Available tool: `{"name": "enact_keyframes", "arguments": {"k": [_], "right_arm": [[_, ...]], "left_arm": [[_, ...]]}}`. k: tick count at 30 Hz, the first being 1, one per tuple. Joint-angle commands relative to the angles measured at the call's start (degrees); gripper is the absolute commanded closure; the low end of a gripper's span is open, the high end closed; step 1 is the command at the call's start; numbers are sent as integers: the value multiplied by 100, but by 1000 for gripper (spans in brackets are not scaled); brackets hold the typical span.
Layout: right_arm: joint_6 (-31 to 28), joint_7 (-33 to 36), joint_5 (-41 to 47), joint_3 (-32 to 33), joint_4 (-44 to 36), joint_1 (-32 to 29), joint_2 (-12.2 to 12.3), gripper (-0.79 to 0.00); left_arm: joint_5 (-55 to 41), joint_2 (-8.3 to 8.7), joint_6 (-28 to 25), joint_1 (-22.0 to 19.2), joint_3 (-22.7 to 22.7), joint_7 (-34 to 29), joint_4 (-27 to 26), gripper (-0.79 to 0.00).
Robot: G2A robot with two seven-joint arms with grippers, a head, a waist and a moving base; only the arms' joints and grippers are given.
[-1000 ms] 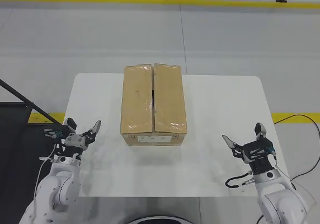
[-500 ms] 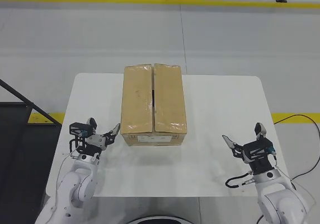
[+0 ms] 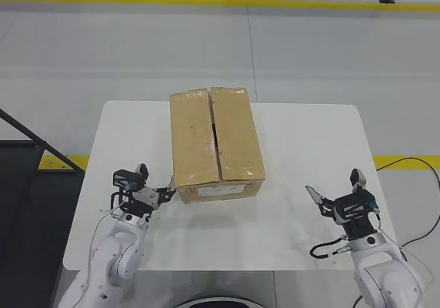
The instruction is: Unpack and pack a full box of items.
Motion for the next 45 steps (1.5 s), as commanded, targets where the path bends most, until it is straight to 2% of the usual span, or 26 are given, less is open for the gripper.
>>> {"name": "enact_keyframes", "arguments": {"k": [1, 17, 29, 45], "right_arm": [[0, 0, 1, 0, 0, 0, 0, -785], [0, 0, 1, 0, 0, 0, 0, -785], [0, 0, 1, 0, 0, 0, 0, -785], [0, 0, 1, 0, 0, 0, 0, -785]], "left_arm": [[8, -9, -62, -11, 60, -15, -14, -785], [474, -46, -493, 15, 524, -25, -164, -785], [459, 18, -846, 274, 132, 71, -161, -785], [668, -36, -948, 34, 560, -72, -221, -785]]}}
